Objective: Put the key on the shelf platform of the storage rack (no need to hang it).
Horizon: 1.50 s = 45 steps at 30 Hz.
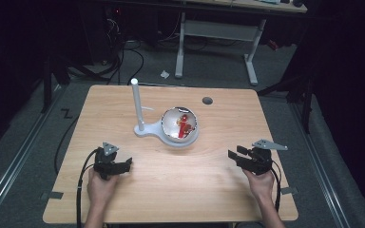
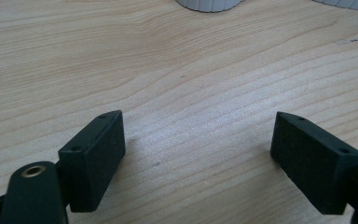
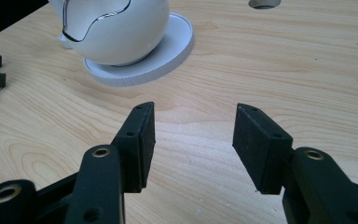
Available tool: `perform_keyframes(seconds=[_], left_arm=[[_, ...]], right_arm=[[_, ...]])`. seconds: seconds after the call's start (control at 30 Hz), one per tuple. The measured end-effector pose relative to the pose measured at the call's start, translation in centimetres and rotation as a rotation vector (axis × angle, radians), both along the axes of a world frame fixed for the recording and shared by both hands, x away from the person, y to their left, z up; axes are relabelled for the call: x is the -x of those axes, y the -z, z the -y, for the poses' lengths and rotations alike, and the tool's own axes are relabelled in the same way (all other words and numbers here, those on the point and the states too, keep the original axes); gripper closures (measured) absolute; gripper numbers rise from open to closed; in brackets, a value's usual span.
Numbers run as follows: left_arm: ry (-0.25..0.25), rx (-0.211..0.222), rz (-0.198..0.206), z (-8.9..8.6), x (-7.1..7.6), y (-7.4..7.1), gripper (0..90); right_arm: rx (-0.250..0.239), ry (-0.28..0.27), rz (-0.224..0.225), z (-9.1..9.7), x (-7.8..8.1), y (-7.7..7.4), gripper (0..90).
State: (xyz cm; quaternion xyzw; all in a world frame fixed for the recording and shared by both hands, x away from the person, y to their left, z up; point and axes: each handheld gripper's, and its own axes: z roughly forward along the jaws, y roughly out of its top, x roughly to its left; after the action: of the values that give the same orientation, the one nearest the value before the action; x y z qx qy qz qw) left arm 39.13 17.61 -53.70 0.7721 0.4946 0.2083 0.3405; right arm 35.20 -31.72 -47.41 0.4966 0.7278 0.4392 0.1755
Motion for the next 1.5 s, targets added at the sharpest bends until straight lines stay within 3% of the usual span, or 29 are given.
perform_keyframes(seconds=[0.37,1.0,1.17,1.5], left_arm=[[0.001,-0.001,0.0,0.0,0.0,0.0,18.1],[0.001,-0.001,0.0,0.0,0.0,0.0,18.1],[0.001,-0.001,0.0,0.0,0.0,0.0,18.1],[0.001,-0.001,0.0,0.0,0.0,0.0,18.1]], right_arm=[[-0.01,-0.006,-0.013,-0.7,-0.4,0.6,49.1],[0.008,0.009,-0.071,-1.4,-0.7,2.7,49.0],[0.018,0.008,-0.067,-1.4,-0.9,3.0,48.5],[0.087,0.054,-0.065,-1.6,-1.5,4.0,43.0]])
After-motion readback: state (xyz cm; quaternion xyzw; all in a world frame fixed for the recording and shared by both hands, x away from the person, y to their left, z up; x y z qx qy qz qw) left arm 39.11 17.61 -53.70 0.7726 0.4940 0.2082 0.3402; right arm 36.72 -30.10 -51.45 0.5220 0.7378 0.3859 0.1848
